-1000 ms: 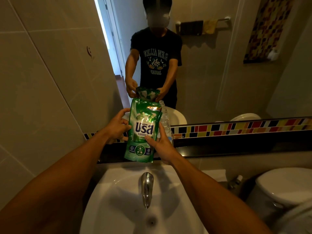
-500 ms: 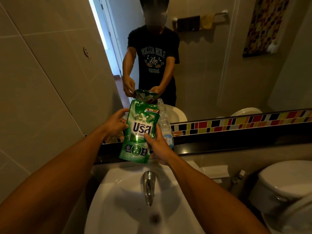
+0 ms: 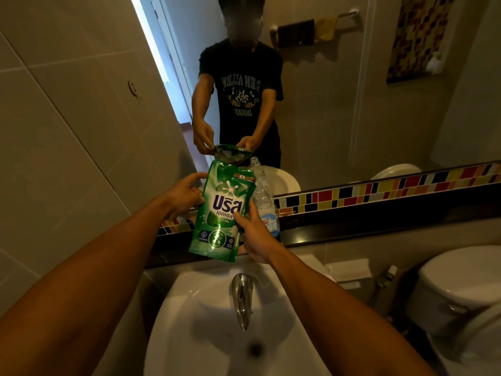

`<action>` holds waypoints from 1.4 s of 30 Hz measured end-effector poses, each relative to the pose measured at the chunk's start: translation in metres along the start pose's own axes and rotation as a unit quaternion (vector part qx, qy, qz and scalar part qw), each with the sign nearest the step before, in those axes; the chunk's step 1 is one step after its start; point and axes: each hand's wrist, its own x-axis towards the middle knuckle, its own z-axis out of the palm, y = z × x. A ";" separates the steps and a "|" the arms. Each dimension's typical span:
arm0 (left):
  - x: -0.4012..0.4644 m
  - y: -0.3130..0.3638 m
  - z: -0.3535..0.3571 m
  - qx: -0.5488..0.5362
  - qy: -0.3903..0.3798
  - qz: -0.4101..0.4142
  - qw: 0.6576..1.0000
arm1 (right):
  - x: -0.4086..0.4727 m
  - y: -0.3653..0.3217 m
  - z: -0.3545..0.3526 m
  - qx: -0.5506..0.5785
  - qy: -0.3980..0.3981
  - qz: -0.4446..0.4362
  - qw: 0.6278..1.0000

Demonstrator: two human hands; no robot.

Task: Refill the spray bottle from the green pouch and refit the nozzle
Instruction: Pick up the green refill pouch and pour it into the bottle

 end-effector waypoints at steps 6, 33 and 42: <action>-0.001 0.005 -0.003 0.007 -0.006 -0.012 1.000 | 0.001 -0.002 0.000 0.009 -0.007 0.004 1.000; 0.001 0.024 -0.009 0.060 -0.023 -0.023 0.998 | 0.005 0.003 0.006 0.045 0.000 0.024 0.999; 0.005 0.026 -0.009 0.063 -0.023 -0.018 0.998 | 0.005 -0.001 0.005 0.044 0.003 0.017 0.999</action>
